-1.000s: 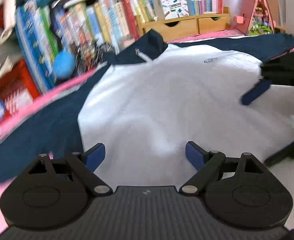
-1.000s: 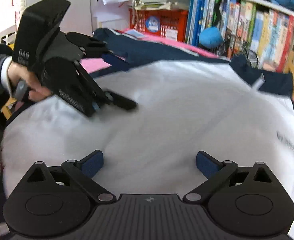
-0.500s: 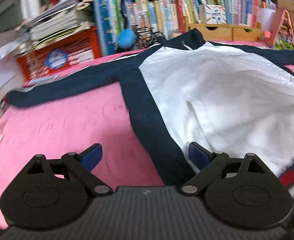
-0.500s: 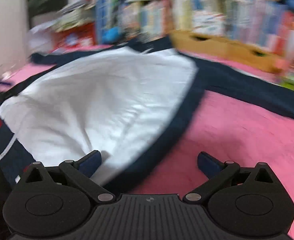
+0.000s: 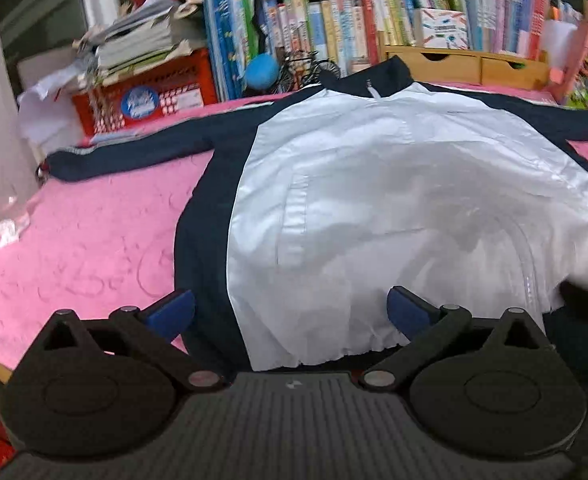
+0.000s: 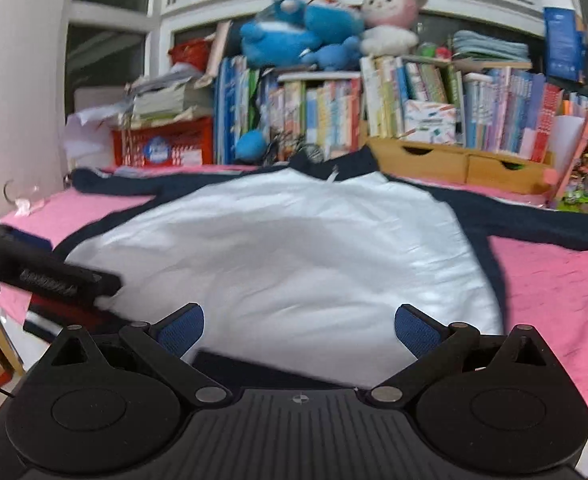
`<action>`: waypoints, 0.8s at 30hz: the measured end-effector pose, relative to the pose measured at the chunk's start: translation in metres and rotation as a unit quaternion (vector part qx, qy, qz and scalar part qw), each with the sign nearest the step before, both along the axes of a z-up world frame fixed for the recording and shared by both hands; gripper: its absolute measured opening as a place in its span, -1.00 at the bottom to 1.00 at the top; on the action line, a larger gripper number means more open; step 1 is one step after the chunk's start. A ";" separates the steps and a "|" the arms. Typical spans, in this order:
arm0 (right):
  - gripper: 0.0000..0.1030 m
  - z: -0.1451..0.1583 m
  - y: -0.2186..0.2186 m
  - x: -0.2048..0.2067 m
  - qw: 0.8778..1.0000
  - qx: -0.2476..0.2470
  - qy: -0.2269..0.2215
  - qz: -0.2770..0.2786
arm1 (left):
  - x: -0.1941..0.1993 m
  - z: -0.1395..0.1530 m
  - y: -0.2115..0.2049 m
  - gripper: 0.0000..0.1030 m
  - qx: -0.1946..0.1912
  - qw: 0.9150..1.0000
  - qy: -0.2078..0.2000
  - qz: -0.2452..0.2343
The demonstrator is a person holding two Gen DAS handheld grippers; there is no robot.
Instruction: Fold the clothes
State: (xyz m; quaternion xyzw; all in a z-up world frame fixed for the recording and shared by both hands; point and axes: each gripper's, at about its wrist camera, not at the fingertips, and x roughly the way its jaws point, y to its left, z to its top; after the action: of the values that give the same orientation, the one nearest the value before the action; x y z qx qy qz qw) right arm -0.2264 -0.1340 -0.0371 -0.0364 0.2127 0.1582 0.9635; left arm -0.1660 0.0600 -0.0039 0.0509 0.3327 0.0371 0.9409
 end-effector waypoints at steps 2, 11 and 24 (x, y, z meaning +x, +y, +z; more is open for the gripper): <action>1.00 -0.006 0.012 0.000 1.000 -0.013 0.006 -0.003 | -0.002 -0.003 0.001 1.00 -0.009 1.000 0.000 0.002; 1.00 -0.014 -0.009 -0.005 0.999 -0.027 0.004 -0.030 | -0.012 -0.009 0.005 1.00 -0.034 0.999 -0.004 0.005; 1.00 0.006 -0.056 -0.014 0.996 -0.038 0.020 -0.079 | -0.020 0.005 0.021 1.00 -0.067 0.998 0.016 -0.009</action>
State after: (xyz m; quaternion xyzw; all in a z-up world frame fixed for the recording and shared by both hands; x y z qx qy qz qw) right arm -0.2407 -0.1900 -0.0308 -0.0533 0.2402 0.0743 0.9664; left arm -0.1862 0.0806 0.0008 -0.0087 0.3488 0.0053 0.9371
